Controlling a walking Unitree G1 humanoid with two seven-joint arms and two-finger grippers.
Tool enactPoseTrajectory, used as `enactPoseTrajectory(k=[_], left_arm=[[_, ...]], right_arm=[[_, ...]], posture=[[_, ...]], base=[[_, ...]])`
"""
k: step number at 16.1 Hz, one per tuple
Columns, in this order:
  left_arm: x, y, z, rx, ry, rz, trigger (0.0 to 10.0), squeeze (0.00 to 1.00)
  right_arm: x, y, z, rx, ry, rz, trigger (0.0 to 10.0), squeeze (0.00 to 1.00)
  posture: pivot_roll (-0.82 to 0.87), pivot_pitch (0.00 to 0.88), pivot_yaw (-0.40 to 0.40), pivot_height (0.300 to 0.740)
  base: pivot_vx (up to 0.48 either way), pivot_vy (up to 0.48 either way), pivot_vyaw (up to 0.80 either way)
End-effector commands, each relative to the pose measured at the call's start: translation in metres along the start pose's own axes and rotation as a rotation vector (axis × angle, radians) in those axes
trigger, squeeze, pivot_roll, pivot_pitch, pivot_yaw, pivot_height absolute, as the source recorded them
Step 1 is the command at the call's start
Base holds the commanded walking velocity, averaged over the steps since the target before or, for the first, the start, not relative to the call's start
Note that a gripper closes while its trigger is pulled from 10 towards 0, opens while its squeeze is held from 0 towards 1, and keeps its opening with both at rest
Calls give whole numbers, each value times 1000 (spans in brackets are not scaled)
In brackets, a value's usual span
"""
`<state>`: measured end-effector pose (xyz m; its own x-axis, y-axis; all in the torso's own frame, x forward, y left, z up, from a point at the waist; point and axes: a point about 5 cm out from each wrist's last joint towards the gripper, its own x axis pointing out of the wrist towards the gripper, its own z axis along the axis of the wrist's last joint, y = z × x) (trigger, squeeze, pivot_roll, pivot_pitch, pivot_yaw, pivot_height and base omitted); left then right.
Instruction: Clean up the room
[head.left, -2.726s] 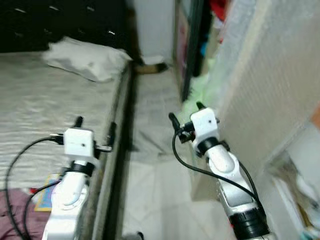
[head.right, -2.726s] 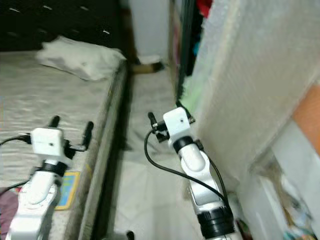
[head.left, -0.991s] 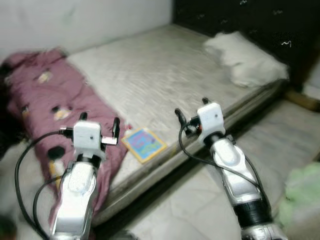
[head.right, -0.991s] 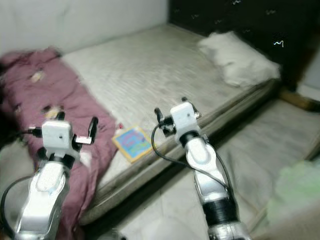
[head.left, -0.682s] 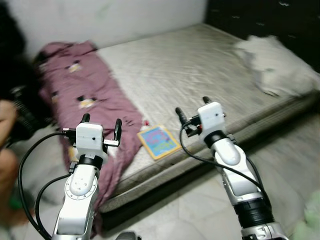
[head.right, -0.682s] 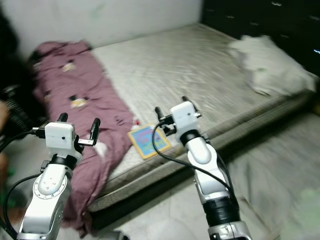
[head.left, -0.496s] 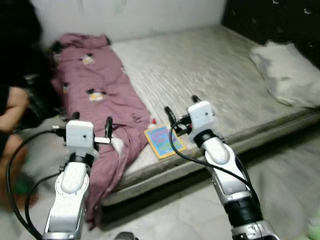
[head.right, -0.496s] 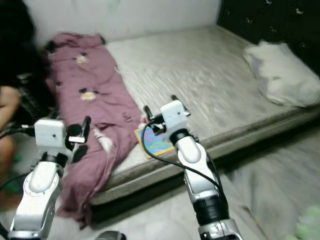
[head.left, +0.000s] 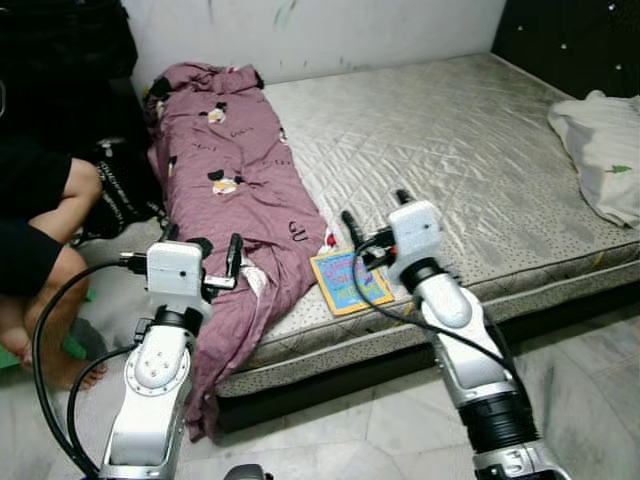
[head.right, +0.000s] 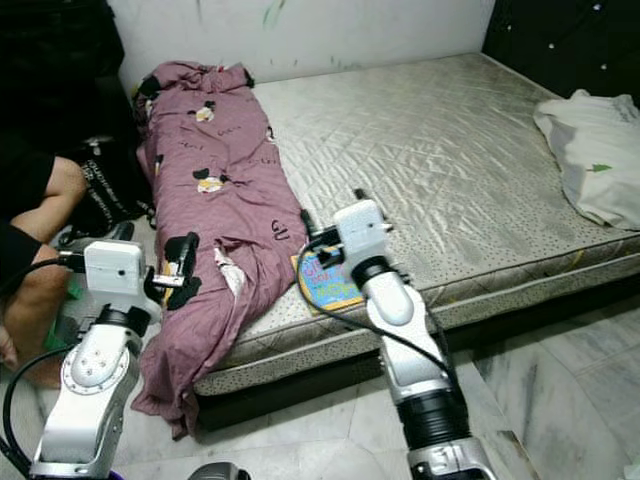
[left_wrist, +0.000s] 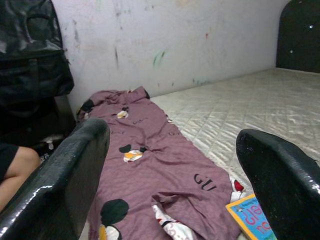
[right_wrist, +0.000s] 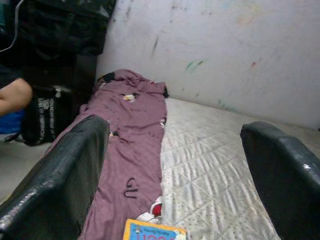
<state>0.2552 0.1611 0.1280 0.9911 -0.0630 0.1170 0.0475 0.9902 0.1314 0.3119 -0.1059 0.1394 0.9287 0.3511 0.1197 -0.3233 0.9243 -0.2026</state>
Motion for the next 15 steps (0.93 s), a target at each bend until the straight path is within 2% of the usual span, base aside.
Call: enactPoseTrajectory(k=[1, 4, 15], left_arm=[[1, 1, 2, 5, -10, -12, 10000, 0], [2, 0, 2, -2, -16, -28, 10000, 0], [3, -1, 2, 0, -16, -46, 10000, 0]], right_arm=[[3, 2, 3, 12, -12, 7, 10000, 0], [4, 2, 3, 20, -13, 7, 10000, 0], [1, 0, -1, 20, 4, -13, 10000, 0]], posture=[[34, 0, -4, 740], [36, 0, -5, 740], [31, 0, 0, 740]], base=[[0, 0, 0], [0, 0, 0], [302, 0, 0]])
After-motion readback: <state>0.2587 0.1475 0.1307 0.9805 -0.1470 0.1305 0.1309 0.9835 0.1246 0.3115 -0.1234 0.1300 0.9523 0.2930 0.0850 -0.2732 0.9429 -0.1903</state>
